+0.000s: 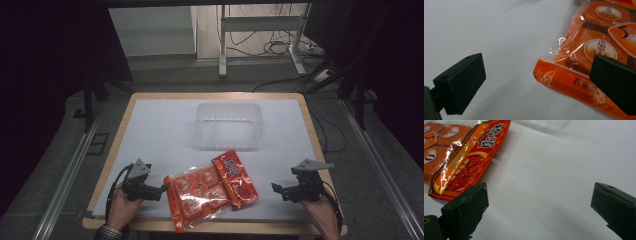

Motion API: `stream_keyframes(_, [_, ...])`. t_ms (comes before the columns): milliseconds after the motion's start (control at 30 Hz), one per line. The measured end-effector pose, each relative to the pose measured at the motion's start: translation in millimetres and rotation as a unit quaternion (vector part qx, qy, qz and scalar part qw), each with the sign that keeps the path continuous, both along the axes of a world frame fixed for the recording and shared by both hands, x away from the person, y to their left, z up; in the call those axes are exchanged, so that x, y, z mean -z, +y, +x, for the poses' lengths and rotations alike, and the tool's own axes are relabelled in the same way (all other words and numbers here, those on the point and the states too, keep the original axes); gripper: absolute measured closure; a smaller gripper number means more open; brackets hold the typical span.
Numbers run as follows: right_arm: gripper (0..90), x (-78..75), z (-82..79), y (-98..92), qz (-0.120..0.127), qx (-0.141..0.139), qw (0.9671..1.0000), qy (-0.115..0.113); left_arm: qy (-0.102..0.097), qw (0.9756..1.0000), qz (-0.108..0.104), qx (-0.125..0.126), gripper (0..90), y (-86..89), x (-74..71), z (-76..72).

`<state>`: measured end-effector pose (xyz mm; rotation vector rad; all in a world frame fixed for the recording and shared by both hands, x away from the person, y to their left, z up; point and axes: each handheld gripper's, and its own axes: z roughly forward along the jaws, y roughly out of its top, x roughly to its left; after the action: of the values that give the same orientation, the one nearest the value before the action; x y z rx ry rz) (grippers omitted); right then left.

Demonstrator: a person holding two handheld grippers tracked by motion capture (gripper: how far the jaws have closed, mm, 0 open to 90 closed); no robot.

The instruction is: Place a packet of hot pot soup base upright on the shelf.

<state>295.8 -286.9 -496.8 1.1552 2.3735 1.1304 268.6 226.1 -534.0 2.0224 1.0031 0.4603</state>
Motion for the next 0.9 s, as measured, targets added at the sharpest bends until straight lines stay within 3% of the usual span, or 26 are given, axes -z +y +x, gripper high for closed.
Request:
stream_keyframes(100, [0.0,2.9,0.6,-2.4,-0.001,0.007,1.0000,0.001,-0.007,1.0000,0.004,-0.001,0.3,-0.8,-0.9,-0.8])
stream_keyframes(333, [0.0,5.0,-0.1,0.7,-0.025,0.011,0.9996,-0.008,0.001,0.9997,0.025,-0.001,0.5,-4.0,-0.1,-0.2])
stream_keyframes(600, [0.0,4.9,-0.5,1.7,-0.028,0.010,0.9995,-0.013,0.018,0.9995,0.025,-0.009,0.0,-1.2,-2.1,1.9])
stream_keyframes(700, [0.0,5.1,-0.6,2.1,-0.033,0.010,0.9993,-0.014,0.027,0.9995,0.008,-0.011,0.0,0.6,-4.6,3.5])
stream_keyframes(833, [0.0,5.0,-0.7,2.3,-0.034,0.009,0.9993,-0.015,0.023,0.9996,0.017,-0.006,7.4,-0.6,-6.1,2.8])
stream_keyframes(900, [0.0,4.9,-0.8,2.3,-0.033,0.009,0.9993,-0.016,0.024,0.9996,0.012,-0.003,15.3,-0.8,-7.1,2.3])
